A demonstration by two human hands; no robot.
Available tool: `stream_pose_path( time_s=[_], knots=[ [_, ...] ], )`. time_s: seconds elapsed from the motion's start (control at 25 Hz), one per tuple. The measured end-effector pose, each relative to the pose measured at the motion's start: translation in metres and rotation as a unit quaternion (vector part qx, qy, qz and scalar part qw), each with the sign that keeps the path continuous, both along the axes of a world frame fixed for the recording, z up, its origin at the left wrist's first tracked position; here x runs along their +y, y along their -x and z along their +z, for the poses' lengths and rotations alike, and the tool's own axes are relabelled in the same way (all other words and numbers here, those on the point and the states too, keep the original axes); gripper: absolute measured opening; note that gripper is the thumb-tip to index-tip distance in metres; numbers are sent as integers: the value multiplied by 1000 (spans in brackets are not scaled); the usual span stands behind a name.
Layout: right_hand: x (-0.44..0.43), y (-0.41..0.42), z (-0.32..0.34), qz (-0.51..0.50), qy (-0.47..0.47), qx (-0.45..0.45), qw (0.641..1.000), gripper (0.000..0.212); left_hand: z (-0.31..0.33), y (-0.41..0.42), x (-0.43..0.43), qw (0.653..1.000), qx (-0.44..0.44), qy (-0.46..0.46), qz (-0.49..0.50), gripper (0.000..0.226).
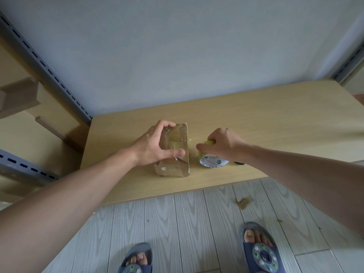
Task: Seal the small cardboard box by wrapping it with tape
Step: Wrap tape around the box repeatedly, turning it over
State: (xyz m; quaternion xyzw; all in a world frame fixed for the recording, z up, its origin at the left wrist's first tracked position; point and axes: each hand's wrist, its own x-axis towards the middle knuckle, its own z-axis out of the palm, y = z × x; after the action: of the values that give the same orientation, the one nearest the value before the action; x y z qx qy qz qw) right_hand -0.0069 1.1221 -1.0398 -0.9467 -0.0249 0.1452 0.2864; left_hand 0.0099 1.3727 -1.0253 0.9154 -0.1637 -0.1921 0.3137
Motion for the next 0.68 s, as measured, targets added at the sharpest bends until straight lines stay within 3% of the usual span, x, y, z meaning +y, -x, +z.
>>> stream_pose_path(
  time_s=[0.12, 0.2, 0.36, 0.48, 0.52, 0.68],
  knots=[
    [6, -1, -2, -5, -4, 11, 1000, 50, 12, 8, -44, 983, -64, -155, 67, 116],
    [6, -2, -3, -4, -6, 17, 1000, 52, 8, 8, -58, 982, -42, -153, 105, 119],
    [-2, -5, 11, 15, -46, -45, 998, 58, 10, -6, -33, 989, 35, -9, 142, 124],
    [5, -15, 38, 13, -149, -104, 983, 55, 8, -9, -8, 945, 127, 229, 198, 125],
    [10, -18, 44, 9, -169, -107, 980, 52, 5, -6, 0, 935, 130, 263, 198, 121],
    [22, -21, 43, 16, -185, -91, 978, 52, -6, -3, 24, 957, 84, 241, 136, 110]
  ],
)
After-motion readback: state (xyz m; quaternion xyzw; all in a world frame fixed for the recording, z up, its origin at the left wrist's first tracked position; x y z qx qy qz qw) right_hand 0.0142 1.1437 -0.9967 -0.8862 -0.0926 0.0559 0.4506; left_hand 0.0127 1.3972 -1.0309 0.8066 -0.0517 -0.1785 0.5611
